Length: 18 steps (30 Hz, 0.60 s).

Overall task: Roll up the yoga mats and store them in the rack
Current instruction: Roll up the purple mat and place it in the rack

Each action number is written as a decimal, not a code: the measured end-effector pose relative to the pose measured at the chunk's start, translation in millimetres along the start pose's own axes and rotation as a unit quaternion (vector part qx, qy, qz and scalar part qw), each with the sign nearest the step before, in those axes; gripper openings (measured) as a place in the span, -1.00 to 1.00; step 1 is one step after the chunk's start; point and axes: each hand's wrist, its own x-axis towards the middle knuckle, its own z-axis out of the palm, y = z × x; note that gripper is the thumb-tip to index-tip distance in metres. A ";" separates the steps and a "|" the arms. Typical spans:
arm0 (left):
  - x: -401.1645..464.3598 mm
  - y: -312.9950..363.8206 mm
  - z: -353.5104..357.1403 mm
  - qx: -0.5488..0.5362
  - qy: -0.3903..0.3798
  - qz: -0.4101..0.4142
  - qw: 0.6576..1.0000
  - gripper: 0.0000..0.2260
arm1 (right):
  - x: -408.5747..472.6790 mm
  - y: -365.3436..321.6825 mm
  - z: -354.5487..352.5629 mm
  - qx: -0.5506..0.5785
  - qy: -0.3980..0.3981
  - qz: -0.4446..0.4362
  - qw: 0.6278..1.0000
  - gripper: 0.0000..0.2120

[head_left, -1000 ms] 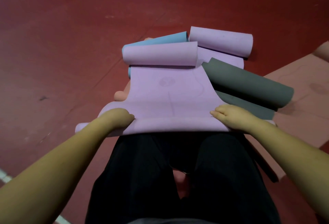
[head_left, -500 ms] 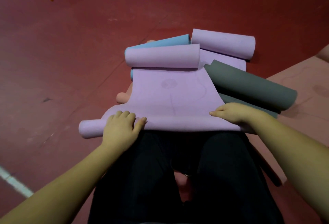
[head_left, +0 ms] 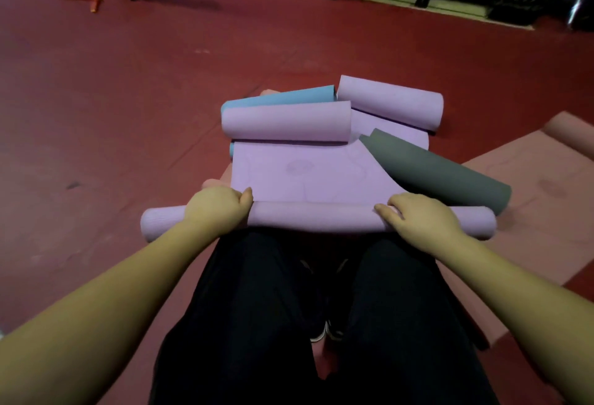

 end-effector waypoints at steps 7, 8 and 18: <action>25.5 -7.3 -35.0 0.037 -0.075 -0.027 0.996 -0.59 | 44.6 -4.9 -20.5 -0.025 -0.093 0.000 0.995 -0.44; 28.1 -6.4 -41.5 0.036 -0.080 -0.033 0.996 -0.58 | 49.8 -3.4 -28.3 -0.013 -0.113 0.002 0.994 -0.43; 35.0 -13.2 -3.9 -0.237 -0.266 -0.142 0.924 -0.34 | 53.7 10.4 -14.1 0.142 -0.311 0.058 0.938 -0.34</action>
